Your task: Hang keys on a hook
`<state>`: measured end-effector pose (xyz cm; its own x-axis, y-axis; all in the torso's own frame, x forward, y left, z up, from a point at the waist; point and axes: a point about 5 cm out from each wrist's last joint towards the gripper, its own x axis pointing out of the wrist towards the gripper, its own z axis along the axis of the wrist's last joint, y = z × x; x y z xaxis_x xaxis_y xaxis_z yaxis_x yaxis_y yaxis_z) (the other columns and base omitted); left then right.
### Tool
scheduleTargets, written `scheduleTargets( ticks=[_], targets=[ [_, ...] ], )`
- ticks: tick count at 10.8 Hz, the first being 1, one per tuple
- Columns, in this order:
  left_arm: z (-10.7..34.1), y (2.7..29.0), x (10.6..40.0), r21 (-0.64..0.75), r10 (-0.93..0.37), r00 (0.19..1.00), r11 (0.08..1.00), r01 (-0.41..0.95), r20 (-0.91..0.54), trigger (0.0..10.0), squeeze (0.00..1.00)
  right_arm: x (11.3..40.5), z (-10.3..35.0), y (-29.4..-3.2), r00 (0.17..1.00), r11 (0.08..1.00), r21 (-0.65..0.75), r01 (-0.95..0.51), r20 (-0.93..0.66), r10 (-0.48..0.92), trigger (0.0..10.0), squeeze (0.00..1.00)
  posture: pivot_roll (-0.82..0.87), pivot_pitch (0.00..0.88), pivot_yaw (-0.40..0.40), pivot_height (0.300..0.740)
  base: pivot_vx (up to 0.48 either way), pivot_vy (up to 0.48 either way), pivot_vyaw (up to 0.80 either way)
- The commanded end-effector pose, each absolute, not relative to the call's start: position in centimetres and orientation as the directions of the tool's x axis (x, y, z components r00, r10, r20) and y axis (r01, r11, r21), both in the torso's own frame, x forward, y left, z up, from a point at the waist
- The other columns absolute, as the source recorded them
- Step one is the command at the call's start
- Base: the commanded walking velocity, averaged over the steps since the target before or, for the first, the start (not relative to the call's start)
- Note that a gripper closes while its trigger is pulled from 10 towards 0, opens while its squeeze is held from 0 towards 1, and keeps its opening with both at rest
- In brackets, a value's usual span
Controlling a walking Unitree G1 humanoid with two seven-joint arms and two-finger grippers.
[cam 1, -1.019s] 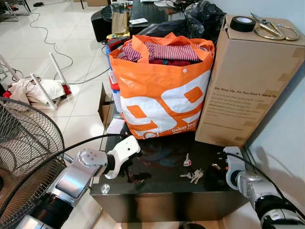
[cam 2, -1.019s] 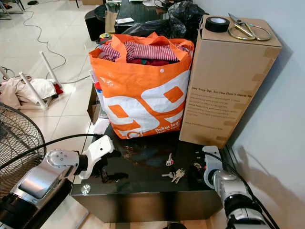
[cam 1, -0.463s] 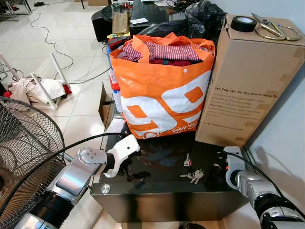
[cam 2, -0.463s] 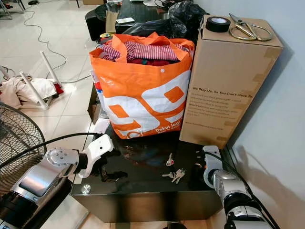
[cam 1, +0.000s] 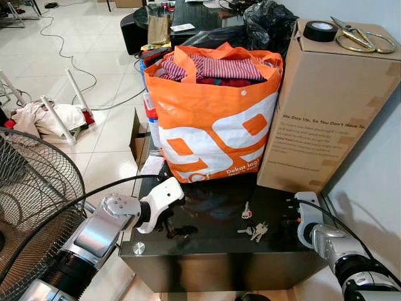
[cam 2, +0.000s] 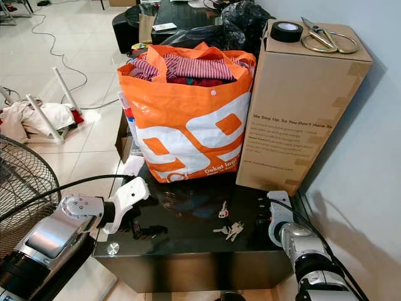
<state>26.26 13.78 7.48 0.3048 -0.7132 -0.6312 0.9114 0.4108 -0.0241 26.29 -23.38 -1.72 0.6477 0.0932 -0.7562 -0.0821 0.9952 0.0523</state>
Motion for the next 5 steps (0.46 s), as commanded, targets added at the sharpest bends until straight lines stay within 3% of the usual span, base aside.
scheduleTargets(
  ticks=[1, 5],
  targets=[
    [7.52, 13.7, 26.3, -0.014, -0.708, 0.297, 0.398, 0.917, -0.64, 10.0, 0.0, 26.02, -1.86, -23.74, 0.639, 0.996, 0.038, -0.08, -0.765, 0.08, 0.0, 0.0, -0.16, 0.0, 0.061, 0.74, 0.0, 0.0, 0.0],
    [7.42, 13.6, 26.47, -0.009, -0.708, 0.298, 0.395, 0.919, -0.64, 10.0, 0.0, 26.28, -1.36, -24.04, 0.661, 0.995, 0.032, -0.092, -0.746, 0.085, 0.0, 0.0, -0.17, 0.0, 0.066, 0.74, 0.0, 0.0, 0.0]
  ],
)
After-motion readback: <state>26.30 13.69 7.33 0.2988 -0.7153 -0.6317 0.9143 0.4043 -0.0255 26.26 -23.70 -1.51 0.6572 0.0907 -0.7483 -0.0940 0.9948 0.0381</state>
